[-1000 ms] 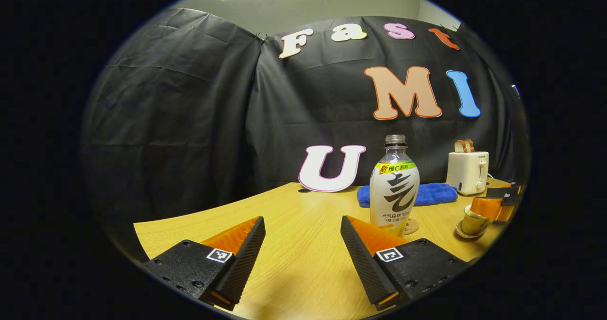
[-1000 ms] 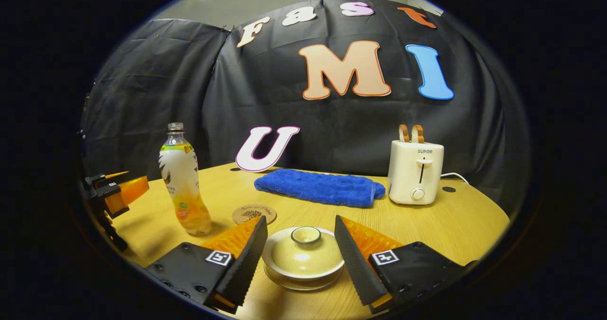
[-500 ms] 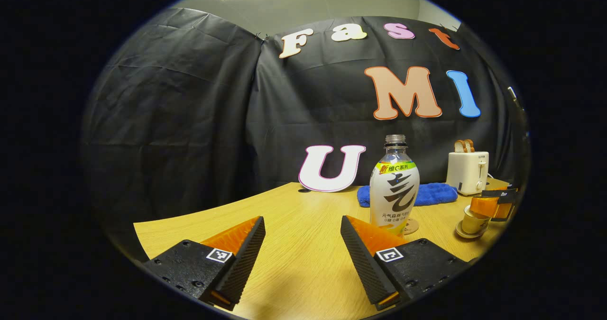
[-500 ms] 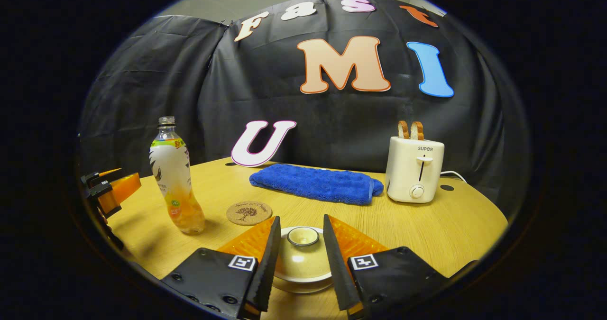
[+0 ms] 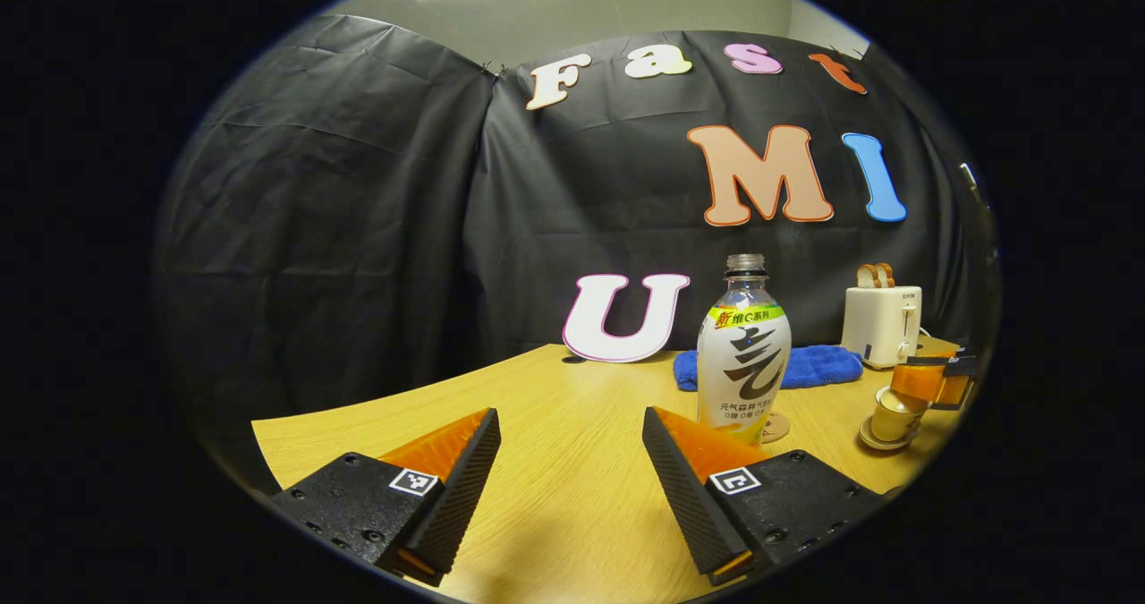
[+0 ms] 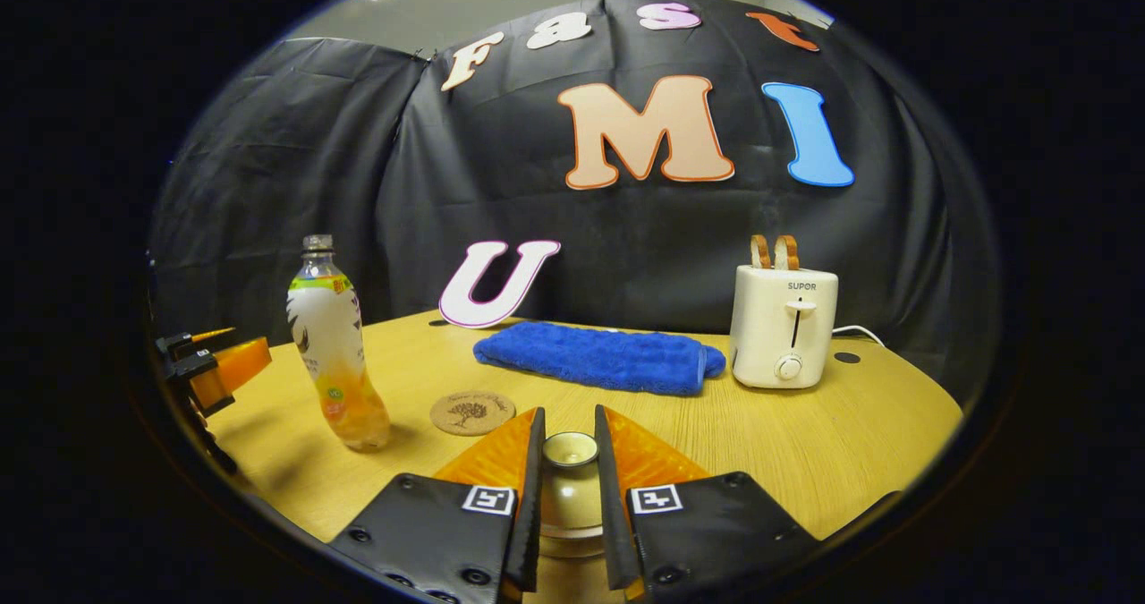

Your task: Open the teacup lid with one hand, grasp the water bottle and pour water into the teacup with the other hand; after pouring, place the water bottle on the coaster and then close the teacup lid.

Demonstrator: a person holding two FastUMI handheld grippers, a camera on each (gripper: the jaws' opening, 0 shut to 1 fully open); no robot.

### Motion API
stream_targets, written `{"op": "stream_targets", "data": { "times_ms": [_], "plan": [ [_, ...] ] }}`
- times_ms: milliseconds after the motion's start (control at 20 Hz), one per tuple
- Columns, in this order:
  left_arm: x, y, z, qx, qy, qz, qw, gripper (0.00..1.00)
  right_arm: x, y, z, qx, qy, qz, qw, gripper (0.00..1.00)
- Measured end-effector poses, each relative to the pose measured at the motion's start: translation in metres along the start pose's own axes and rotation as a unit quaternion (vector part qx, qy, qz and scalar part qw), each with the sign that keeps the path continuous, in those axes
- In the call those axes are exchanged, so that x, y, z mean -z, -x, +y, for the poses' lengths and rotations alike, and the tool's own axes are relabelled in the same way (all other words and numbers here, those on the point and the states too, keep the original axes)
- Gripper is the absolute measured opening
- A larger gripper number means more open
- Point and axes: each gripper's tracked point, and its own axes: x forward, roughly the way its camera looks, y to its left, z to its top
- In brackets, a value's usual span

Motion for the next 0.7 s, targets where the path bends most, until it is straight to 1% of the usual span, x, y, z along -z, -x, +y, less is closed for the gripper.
{"op": "stream_targets", "data": {
  "times_ms": [150,300,350,500,650,700],
  "plan": [
    [0.0,0.0,0.0,0.0,0.0,0.0,1.0,0.94,-0.006,0.005,0.003,-0.01,0.006,-0.023,1.0,0.33],
    [0.0,0.0,-0.001,0.003,0.0,-0.001,1.0,0.94,-0.015,0.011,-0.001,-0.005,-0.003,-0.051,0.999,0.33],
    [0.0,0.0,-0.002,0.007,0.0,-0.001,1.0,0.94,-0.017,0.013,-0.004,0.001,-0.001,-0.06,0.998,0.33],
    [-0.001,0.001,-0.009,0.028,0.001,-0.002,1.0,0.94,-0.016,0.021,-0.015,0.02,-0.002,-0.059,0.998,0.33],
    [-0.001,0.003,-0.021,0.055,0.001,-0.003,0.998,0.95,-0.017,0.032,-0.034,0.057,-0.003,-0.062,0.996,0.33],
    [-0.001,0.003,-0.022,0.059,0.002,-0.004,0.998,0.93,-0.017,0.038,-0.042,0.072,-0.004,-0.063,0.995,0.33]
  ]
}}
